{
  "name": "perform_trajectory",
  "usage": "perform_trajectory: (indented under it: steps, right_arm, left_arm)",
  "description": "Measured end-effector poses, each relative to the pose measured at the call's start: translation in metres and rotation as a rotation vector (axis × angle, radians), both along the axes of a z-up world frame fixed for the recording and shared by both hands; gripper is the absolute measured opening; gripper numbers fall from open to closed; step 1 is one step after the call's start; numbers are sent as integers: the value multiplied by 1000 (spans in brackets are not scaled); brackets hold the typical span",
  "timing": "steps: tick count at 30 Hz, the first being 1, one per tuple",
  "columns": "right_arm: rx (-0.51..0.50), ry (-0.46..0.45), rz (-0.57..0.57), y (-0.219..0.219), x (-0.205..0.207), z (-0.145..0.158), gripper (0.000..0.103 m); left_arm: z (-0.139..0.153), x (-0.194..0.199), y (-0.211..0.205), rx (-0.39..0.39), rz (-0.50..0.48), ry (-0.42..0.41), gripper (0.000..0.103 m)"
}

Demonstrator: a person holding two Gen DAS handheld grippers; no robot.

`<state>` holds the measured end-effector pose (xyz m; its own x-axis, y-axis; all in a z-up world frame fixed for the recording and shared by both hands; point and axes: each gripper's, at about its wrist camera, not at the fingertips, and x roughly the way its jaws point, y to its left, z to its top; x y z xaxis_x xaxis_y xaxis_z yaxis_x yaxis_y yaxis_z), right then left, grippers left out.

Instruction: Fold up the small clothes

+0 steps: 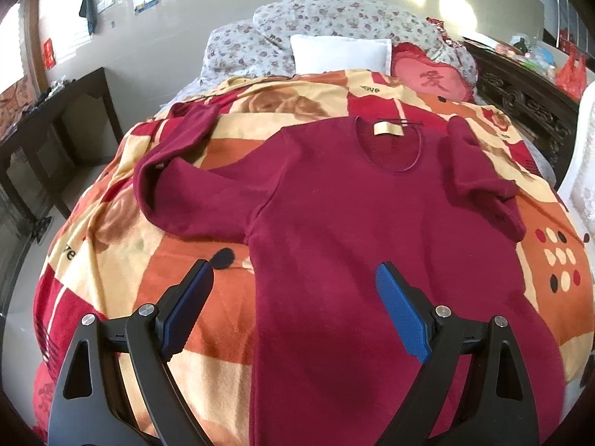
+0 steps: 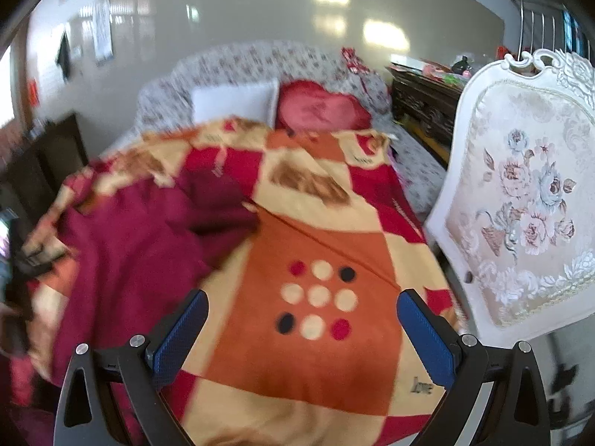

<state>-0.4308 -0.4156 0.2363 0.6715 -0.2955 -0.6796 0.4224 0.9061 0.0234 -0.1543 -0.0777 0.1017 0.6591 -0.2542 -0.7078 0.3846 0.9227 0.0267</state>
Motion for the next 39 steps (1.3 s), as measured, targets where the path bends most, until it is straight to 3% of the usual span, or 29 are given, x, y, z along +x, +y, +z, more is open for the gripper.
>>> perform_trajectory:
  steps: [3, 6, 13, 18, 22, 39]
  right_arm:
    - [44, -73, 23, 13, 1, 24, 101]
    - [70, -94, 74, 33, 18, 28, 101]
    - [154, -78, 140, 87, 97, -19, 101]
    - [117, -41, 130, 119, 147, -56, 101]
    - [147, -37, 128, 132, 173, -76, 101]
    - [122, 31, 90, 153, 214, -103, 101]
  left_arm:
    - [6, -2, -1, -10, -1, -3, 89]
    - [9, -3, 1, -23, 3, -5, 89]
    - [18, -2, 4, -45, 2, 0, 89]
    - [19, 3, 5, -49, 2, 4, 89]
    - [16, 8, 2, -48, 6, 13, 89]
    - [6, 19, -2, -64, 18, 45, 89]
